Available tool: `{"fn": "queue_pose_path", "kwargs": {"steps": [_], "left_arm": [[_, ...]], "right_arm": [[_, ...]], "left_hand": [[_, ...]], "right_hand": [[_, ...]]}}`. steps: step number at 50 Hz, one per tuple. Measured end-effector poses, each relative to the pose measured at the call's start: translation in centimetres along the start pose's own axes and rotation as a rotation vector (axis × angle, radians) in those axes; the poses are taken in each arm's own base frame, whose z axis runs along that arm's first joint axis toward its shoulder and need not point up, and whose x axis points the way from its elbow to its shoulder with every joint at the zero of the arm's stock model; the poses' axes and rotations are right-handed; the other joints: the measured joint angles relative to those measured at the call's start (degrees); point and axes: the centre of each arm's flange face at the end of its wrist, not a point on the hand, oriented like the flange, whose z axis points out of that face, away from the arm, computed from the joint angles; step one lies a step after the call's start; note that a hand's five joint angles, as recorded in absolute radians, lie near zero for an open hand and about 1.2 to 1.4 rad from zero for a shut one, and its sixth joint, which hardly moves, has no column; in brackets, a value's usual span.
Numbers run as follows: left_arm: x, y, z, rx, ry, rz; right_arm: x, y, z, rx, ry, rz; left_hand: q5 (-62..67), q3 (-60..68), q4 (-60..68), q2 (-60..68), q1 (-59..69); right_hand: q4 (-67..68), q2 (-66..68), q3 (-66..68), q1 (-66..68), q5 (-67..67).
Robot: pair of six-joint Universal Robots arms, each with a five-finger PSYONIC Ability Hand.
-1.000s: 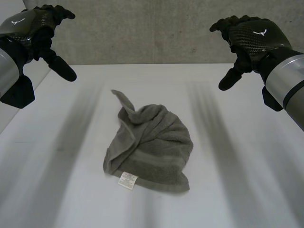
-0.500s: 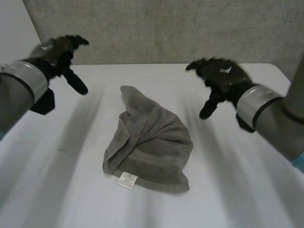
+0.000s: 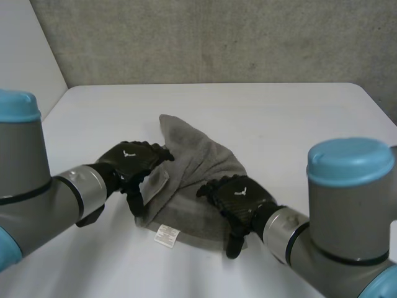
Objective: Fold the towel.
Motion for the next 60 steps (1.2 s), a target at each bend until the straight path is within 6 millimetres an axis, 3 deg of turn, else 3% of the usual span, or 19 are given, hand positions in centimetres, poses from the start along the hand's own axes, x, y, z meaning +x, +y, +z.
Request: {"fn": "queue_pose_path", "kwargs": {"steps": [6,10,16,17,18,20,21,22,24,27,28,34,36,37,41,46,53,60], "left_arm": [[0.1,1.3,1.3,0.012,-0.005,0.060],[0.0,2.0,2.3,0.030,-0.013,0.067],[-0.3,2.7,4.0,0.060,-0.027,0.072],[-0.3,2.9,4.3,0.063,-0.029,0.072],[-0.4,3.0,4.5,0.066,-0.030,0.072],[-0.4,3.1,4.9,0.073,-0.034,0.071],[-0.4,3.1,4.9,0.073,-0.034,0.071],[-0.5,3.1,5.1,0.083,-0.038,0.070],[-0.5,3.0,5.2,0.097,-0.040,0.068],[-0.3,2.8,5.2,0.112,-0.042,0.067],[0.1,2.4,4.9,0.127,-0.041,0.063],[1.8,2.0,3.2,0.141,-0.047,0.023],[2.1,2.0,2.9,0.138,-0.049,0.016],[2.9,2.2,2.1,0.129,-0.061,-0.003],[4.0,2.7,0.6,0.105,-0.094,-0.019],[4.4,3.0,-1.2,0.082,-0.166,-0.022],[3.7,2.3,-3.0,0.087,-0.233,-0.031],[1.4,-0.1,-5.7,0.152,-0.307,-0.138]], "right_arm": [[-0.8,2.4,1.3,-0.012,0.002,-0.016],[-0.6,3.5,2.3,-0.002,0.044,-0.046],[0.2,4.6,3.6,0.014,0.125,-0.130],[0.4,4.7,3.8,0.015,0.146,-0.153],[0.6,4.7,3.8,0.016,0.157,-0.165],[1.0,4.6,3.9,0.020,0.188,-0.190],[1.0,4.6,3.9,0.020,0.188,-0.190],[1.6,4.1,3.7,0.035,0.217,-0.202],[2.3,3.3,3.4,0.064,0.250,-0.205],[3.1,2.5,3.0,0.091,0.278,-0.203],[4.5,1.3,2.4,0.127,0.322,-0.193],[8.9,-1.0,0.8,0.191,0.415,-0.164],[9.5,-1.2,0.6,0.194,0.422,-0.160],[11.2,-1.5,0.3,0.198,0.437,-0.148],[13.6,-1.8,0.0,0.197,0.451,-0.128],[16.9,-2.2,-0.4,0.174,0.444,-0.087],[17.8,-2.4,-1.0,0.108,0.396,-0.030],[17.6,-4.2,-2.4,0.074,0.342,0.051]], "left_hand": [[0.0,0.0,-0.1,0.0,0.0],[0.0,0.0,-0.1,0.0,0.0],[1.8,2.3,2.3,2.6,2.4],[6.6,7.1,7.1,7.1,7.0],[9.1,10.4,10.4,10.4,10.2],[21.6,22.2,22.2,22.2,22.1],[21.6,22.2,22.2,22.2,22.1],[32.2,33.2,32.8,33.2,33.0],[41.2,42.0,42.1,42.9,42.3],[45.6,46.1,46.2,46.2,46.0],[49.4,50.2,50.0,50.3,49.5],[54.7,56.2,56.3,56.2,54.5],[54.7,56.2,56.3,56.2,54.5],[54.7,57.4,57.4,57.4,55.2],[54.7,57.7,57.8,57.8,55.4],[54.7,57.9,58.0,57.9,55.3],[54.7,57.9,58.0,57.9,55.3],[54.7,57.9,58.0,58.0,55.3]], "right_hand": [[0.0,0.0,0.0,0.2,0.0],[5.5,6.1,6.3,7.8,2.3],[21.2,21.6,21.7,26.5,17.8],[23.5,25.2,24.0,29.0,19.8],[39.7,40.1,39.8,46.2,35.1],[50.9,51.1,51.1,59.3,47.5],[50.9,51.1,51.1,59.3,47.5],[54.3,54.7,54.6,63.3,50.7],[56.4,56.5,56.3,65.5,52.9],[57.9,58.0,57.7,67.3,54.4],[59.0,59.2,58.8,68.5,55.6],[59.4,59.6,59.3,69.0,56.0],[59.5,59.7,59.3,69.2,56.1],[59.5,59.8,59.4,69.2,56.2],[59.6,59.8,59.4,69.3,56.2],[59.7,59.8,59.4,69.3,56.3],[59.7,59.8,59.4,69.3,56.3],[59.7,59.9,59.6,69.3,56.3]]}}
